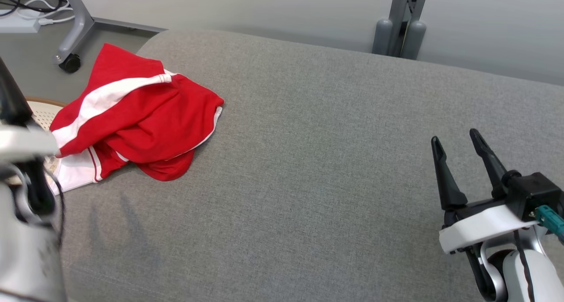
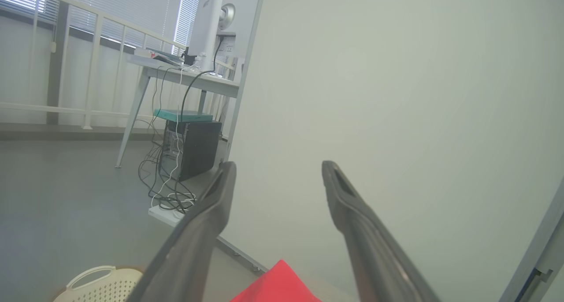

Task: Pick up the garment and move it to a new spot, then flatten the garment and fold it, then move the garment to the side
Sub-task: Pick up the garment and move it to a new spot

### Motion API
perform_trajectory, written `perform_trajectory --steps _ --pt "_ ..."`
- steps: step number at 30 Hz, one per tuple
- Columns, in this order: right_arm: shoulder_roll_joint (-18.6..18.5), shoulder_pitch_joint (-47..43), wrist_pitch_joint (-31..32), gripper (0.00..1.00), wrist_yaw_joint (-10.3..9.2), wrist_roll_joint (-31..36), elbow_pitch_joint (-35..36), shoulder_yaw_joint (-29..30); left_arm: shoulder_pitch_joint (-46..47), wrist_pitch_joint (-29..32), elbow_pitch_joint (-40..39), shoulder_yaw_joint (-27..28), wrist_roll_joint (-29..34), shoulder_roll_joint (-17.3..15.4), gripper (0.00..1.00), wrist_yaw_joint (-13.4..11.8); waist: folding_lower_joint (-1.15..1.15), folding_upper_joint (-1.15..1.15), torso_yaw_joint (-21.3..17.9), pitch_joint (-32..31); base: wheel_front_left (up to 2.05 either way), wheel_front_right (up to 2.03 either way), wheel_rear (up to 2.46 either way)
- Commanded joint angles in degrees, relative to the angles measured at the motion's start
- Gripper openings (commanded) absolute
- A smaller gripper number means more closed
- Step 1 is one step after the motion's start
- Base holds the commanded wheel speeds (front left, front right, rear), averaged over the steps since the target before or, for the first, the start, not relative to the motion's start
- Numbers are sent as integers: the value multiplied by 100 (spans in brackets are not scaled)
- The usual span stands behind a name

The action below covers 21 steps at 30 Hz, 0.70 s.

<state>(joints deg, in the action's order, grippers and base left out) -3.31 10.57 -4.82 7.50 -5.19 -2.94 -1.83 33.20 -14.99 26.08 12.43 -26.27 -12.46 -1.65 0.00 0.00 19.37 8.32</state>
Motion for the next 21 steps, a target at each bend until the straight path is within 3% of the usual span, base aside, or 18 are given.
perform_trajectory --steps 1,8,21 --pt "2 -93 -52 100 -2 -36 -32 -3 -437 -16 -401 79 151 189 100 -18 0 0 13 -71 0 0 0" --pt "26 -247 -64 100 -2 -83 -107 -56 -1846 -18 -1527 9 726 746 100 16 0 0 57 -258 0 0 0" --pt "46 -619 -190 100 -2 -210 -296 -53 -3198 144 -1815 -780 1423 867 100 -112 0 0 215 -695 0 0 0"
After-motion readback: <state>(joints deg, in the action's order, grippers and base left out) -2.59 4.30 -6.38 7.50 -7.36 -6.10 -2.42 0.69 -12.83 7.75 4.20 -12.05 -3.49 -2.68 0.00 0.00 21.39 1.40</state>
